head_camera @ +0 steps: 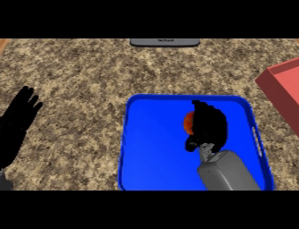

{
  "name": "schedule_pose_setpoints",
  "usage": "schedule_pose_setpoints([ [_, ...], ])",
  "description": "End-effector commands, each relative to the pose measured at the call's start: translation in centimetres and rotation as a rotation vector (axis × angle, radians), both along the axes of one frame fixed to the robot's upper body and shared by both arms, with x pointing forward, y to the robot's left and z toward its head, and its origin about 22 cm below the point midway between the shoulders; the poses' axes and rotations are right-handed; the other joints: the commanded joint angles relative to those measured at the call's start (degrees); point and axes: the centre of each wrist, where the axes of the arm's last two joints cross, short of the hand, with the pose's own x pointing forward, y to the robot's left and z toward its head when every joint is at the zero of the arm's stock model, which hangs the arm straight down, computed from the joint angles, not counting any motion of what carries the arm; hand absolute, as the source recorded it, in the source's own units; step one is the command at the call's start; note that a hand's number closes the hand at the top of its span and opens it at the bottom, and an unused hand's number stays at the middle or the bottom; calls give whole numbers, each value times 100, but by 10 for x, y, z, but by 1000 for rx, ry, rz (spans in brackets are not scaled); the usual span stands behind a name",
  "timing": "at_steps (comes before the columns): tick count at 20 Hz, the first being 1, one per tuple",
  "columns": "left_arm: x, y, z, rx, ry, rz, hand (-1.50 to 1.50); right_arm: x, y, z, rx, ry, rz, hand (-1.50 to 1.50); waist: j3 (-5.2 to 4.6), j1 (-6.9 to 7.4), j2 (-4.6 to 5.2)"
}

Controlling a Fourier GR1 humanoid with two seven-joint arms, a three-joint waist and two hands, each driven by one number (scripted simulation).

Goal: Pick the tomato from the tray and place it in the cardboard box

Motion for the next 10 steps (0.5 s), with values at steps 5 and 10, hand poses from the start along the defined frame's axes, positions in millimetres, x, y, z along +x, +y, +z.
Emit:
schedule_pose_setpoints([
  [5,-3,-9,0,6,5,-13,0,10,0,-6,-30,-62,84,150,0,2,0],
  [10,11,-2,-10,3,-8,-7,0,16,-28,-9,3,10,129,150,0,-10,6],
])
